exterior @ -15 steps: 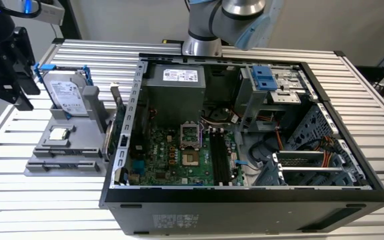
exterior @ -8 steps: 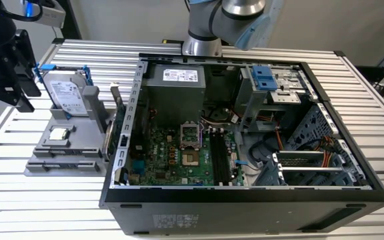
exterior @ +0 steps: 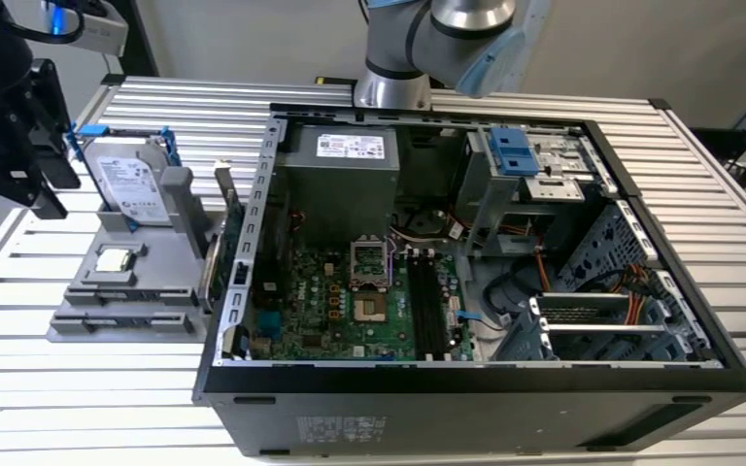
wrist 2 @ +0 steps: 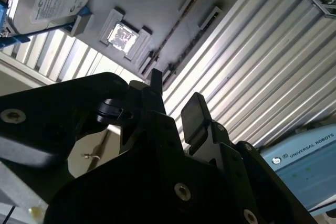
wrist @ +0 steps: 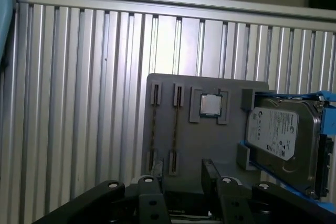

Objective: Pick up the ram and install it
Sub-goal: 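Pick up the ram and move it above insertion slot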

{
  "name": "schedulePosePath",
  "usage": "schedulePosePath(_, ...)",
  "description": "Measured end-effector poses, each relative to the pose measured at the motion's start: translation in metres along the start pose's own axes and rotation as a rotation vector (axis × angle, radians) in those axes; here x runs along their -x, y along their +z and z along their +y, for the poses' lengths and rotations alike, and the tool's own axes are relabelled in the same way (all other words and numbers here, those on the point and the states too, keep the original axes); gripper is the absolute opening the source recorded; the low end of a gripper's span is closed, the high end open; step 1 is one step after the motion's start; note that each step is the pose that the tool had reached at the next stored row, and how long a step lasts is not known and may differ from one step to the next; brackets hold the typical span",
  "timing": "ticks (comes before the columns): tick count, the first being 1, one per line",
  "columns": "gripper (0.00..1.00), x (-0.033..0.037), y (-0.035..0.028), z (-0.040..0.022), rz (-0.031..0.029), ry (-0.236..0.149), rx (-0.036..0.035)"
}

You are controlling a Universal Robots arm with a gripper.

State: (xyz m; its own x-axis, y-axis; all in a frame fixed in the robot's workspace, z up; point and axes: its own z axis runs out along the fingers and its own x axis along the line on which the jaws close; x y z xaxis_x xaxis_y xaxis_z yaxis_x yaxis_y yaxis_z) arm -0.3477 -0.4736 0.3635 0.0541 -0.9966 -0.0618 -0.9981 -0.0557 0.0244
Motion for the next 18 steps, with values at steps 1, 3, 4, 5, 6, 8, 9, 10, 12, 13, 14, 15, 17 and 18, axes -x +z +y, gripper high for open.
schedulePosePath(1, 1.0, -0.0001, 0.0004, 0.0, 0.0003, 0.0, 0.0002)
schedulePosePath(3, 1.0, -0.0001, 0.0011, 0.0, 0.0006, 0.0, 0.0002)
schedulePosePath(4, 1.0, -0.0001, 0.0011, 0.0, 0.0009, 0.0, 0.0005)
schedulePosePath(5, 1.0, -0.0001, 0.0011, 0.0001, 0.0009, 0.0, 0.0004)
schedulePosePath(6, 1.0, -0.0001, 0.0012, 0.0, 0.0009, 0.0, 0.0005)
schedulePosePath(8, 1.0, -0.0001, 0.0021, 0.0, 0.0006, 0.0, 0.0001)
schedulePosePath(9, 1.0, -0.0001, 0.0025, 0.0, 0.0007, 0.0, 0.0002)
schedulePosePath(10, 1.0, -0.0002, 0.003, 0.0, 0.0009, 0.0, 0.0003)
schedulePosePath(12, 1.0, -0.0003, 0.004, -0.0001, 0.001, 0.0, 0.0004)
schedulePosePath(13, 1.0, -0.0003, 0.0045, -0.0001, 0.0009, 0.0, 0.0003)
schedulePosePath(14, 1.0, -0.0003, 0.005, -0.0001, 0.001, 0.0, 0.0003)
schedulePosePath(15, 1.0, -0.0004, 0.0055, -0.0001, 0.001, 0.0, 0.0004)
schedulePosePath(17, 1.0, -0.0004, 0.0067, -0.0001, 0.001, 0.0, 0.0003)
schedulePosePath(18, 1.0, -0.0005, 0.0073, -0.0001, 0.001, 0.0, 0.0003)
